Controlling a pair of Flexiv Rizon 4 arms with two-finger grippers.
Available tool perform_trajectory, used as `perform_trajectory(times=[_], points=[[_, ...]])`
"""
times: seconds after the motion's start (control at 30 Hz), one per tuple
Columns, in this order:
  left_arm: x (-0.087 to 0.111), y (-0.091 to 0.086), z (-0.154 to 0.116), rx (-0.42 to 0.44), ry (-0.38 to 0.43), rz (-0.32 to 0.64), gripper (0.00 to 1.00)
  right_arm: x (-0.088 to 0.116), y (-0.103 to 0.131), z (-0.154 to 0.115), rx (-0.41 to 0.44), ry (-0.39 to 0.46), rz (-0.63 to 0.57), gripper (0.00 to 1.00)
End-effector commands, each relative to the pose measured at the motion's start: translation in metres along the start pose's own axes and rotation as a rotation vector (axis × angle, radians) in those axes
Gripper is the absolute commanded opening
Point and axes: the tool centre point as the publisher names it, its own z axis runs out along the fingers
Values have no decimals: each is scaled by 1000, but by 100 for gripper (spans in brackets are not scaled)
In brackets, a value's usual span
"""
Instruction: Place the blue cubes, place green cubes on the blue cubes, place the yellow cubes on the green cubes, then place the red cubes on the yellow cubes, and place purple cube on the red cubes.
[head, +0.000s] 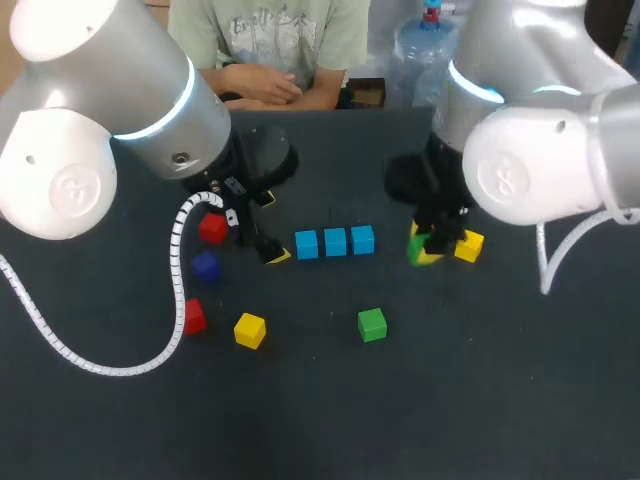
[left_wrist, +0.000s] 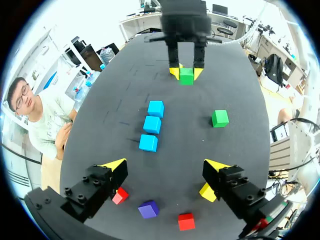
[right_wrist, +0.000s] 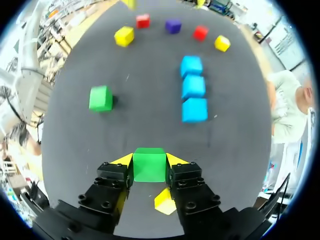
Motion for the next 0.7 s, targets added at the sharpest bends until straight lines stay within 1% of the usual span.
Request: perform_trajectory(times=[0.03,0.23,0.33,0.5,0.7], points=[[1,0,0,1,-2,1,100,-14,-11,-5,5,-26,-5,0],[1,0,0,1,-2,1,100,-52,-30,-14,8,8,-48,0],[1,0,0,1,-2,1,100,-66,-37,-17,10,12,-54,0],[1,0,0,1,-2,1,100,-81,-41,-15,-9,40,-19,0],[1,0,0,1,-2,1,100,-90,-42,-13,-22,56,6,0]])
